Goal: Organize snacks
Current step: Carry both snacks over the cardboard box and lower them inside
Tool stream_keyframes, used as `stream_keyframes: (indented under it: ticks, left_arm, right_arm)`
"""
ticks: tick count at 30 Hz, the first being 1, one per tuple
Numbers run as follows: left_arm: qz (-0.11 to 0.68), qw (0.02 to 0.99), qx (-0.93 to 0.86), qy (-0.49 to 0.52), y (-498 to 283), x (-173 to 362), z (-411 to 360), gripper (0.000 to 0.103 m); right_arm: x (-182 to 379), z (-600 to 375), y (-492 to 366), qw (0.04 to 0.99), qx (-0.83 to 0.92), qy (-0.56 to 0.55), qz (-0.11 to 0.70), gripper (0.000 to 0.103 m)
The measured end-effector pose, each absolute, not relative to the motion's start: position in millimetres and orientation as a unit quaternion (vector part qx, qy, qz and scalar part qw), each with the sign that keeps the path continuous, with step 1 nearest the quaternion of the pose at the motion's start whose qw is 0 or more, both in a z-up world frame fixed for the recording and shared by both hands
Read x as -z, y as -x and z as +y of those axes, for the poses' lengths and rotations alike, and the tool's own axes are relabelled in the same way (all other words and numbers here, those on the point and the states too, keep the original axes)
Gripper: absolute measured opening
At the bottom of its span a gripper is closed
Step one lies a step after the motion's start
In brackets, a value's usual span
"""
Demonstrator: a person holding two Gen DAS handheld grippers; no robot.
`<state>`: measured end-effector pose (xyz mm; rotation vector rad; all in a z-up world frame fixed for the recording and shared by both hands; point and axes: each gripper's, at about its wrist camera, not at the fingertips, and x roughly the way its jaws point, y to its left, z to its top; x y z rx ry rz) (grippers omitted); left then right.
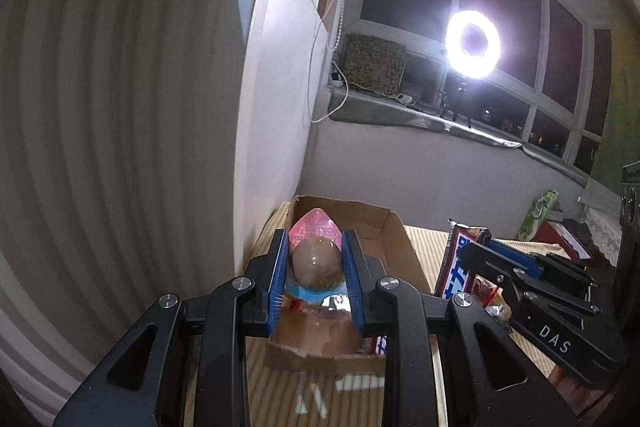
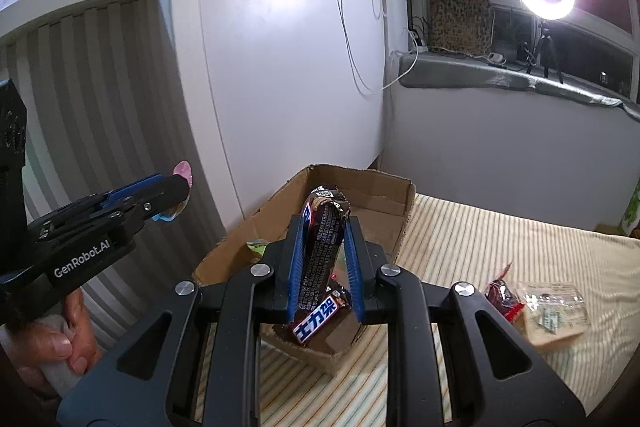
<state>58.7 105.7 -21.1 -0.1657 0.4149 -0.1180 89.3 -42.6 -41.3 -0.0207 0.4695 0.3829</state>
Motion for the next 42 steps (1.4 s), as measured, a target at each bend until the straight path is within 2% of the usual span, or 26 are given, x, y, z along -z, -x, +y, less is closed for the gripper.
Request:
stream_keyframes:
  ticks: [16, 19, 21, 22, 23, 24, 30, 32, 35, 42]
  left_arm:
    - [0.273, 0.958, 0.058, 0.071, -116.5, 71.2, 90.7, 0.025]
    - [0.282, 0.955, 0.057, 0.075, -122.3, 76.6, 91.3, 0.027]
    - [0.29, 0.952, 0.056, 0.076, -123.8, 79.2, 93.6, 0.036]
    - [0.292, 0.952, 0.047, 0.078, -123.4, 79.6, 96.3, 0.054]
    - [0.287, 0.954, 0.039, 0.082, -121.5, 78.8, 99.7, 0.066]
    - [0.279, 0.956, 0.03, 0.087, -118.2, 77.4, 103.2, 0.068]
    - [0.268, 0.957, 0.018, 0.107, -100.1, 67.8, 120.0, 0.069]
    - [0.263, 0.958, 0.016, 0.117, -91.4, 65.0, 127.9, 0.069]
    - [0.259, 0.957, 0.012, 0.131, -79.0, 60.6, 138.3, 0.069]
    - [0.251, 0.959, 0.012, 0.13, -59.0, 51.8, 147.8, 0.069]
  right_arm:
    - [104.3, -44.3, -150.7, 0.934, -0.206, -0.014, 0.293, 0.021]
    - [107.9, -44.4, -153.3, 0.932, -0.209, -0.013, 0.295, 0.021]
    - [108.3, -46.7, -150.3, 0.934, -0.202, -0.01, 0.295, 0.021]
    - [109.1, -47.6, -148.1, 0.934, -0.199, -0.007, 0.297, 0.021]
    - [110.5, -48.1, -144.7, 0.933, -0.197, -0.002, 0.3, 0.021]
    - [113.3, -48.0, -140.8, 0.931, -0.2, 0.001, 0.306, 0.021]
    - [123.3, -42.4, -111.9, 0.928, -0.204, 0.024, 0.31, 0.022]
    - [123.5, -38.2, -105.2, 0.929, -0.205, 0.03, 0.307, 0.029]
    - [124.1, -32.3, -102.1, 0.929, -0.207, 0.034, 0.304, 0.033]
    - [125.8, -28.0, -97.1, 0.932, -0.203, 0.03, 0.3, 0.034]
